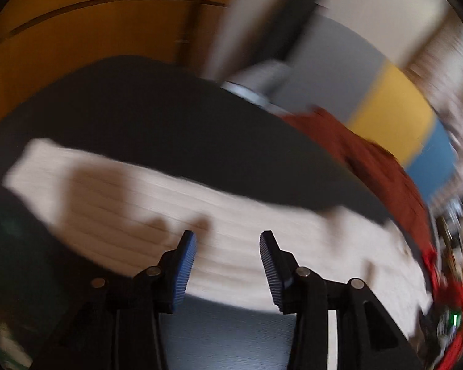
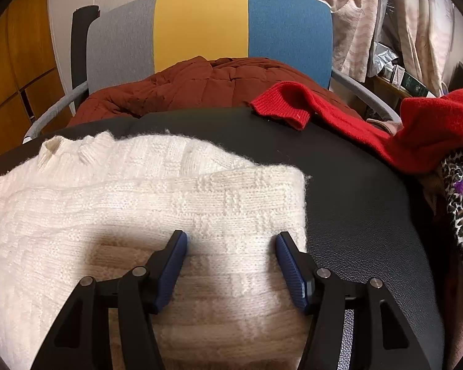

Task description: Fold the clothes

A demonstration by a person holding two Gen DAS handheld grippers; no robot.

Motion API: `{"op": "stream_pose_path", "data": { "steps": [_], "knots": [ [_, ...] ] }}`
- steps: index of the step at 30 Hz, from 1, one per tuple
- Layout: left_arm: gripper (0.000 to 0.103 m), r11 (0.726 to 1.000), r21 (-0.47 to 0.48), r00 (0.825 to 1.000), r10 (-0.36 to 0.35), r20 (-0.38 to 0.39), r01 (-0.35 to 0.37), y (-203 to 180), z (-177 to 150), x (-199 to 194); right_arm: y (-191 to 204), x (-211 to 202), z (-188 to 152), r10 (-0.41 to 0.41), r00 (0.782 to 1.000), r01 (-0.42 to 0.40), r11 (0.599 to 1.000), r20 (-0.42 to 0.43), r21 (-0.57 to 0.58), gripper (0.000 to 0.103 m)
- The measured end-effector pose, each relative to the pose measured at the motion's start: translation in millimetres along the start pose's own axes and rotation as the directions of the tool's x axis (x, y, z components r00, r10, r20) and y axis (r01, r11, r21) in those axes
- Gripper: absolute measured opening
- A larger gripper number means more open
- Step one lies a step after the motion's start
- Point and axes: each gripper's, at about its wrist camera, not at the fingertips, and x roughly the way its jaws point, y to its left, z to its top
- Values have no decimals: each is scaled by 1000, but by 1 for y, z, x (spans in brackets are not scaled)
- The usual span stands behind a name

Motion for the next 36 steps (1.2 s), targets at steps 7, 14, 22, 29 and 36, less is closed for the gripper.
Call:
{"op": "stream_pose_path", "data": {
  "steps": [7, 14, 22, 29, 36],
  "knots": [
    [41, 976, -149, 987, 154, -51, -160, 87, 39, 18, 1, 1, 0, -5, 1000, 5, 1000, -2, -5, 61],
    [40, 961, -140, 969, 225, -105, -238, 99, 34, 52, 1, 1, 0, -6, 1000, 6, 1000, -3, -6, 62],
    [8, 970, -145, 981, 190, -47, -195, 85, 21, 47, 0, 1, 0, 0, 1000, 0, 1000, -2, -2, 62],
    [8, 982, -147, 990, -106, 98, 120, 29, 11, 0, -2, 2, 0, 10, 1000, -10, 1000, -2, 7, 63],
    [8, 930, 142, 936, -349, 51, 339, -125, -49, -26, -1, 1, 0, 12, 1000, -12, 1000, -2, 11, 63]
  ]
}}
